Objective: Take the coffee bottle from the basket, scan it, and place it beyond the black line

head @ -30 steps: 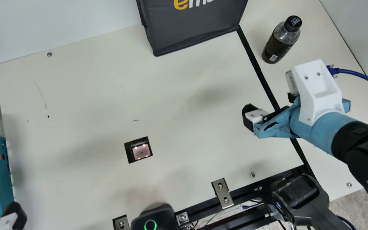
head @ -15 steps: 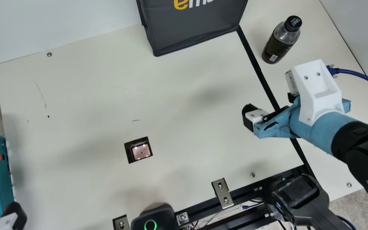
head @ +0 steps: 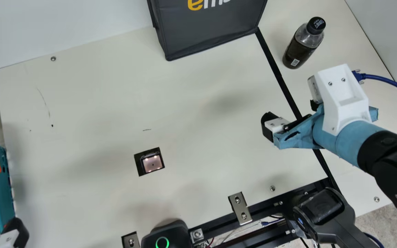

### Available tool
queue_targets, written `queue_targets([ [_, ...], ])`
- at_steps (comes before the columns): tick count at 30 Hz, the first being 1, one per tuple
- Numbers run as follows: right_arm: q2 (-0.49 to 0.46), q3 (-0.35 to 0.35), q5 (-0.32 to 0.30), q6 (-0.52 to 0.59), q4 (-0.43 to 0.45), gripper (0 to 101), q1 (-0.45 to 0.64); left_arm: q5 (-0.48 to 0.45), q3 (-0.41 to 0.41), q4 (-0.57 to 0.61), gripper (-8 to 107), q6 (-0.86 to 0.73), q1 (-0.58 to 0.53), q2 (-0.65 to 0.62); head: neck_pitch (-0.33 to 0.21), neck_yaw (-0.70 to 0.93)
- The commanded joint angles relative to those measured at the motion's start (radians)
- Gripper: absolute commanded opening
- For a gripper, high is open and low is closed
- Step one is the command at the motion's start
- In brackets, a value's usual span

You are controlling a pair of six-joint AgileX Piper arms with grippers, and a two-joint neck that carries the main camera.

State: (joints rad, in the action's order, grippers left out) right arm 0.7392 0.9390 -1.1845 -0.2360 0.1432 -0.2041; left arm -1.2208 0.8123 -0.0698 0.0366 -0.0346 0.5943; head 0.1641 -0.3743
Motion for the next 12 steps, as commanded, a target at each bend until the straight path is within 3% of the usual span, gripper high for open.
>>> queue_targets([
  [1, 0.0, 0.0, 0.0, 0.0, 0.0, 91, 0.0, 0.0, 0.0, 0.0, 90, 0.0, 0.0, 0.0, -0.026, -0.002],
  [12, 0.0, 0.0, 0.0, 0.0, 0.0, 91, 0.0, 0.0, 0.0, 0.0, 90, 0.0, 0.0, 0.0, -0.026, -0.002],
])
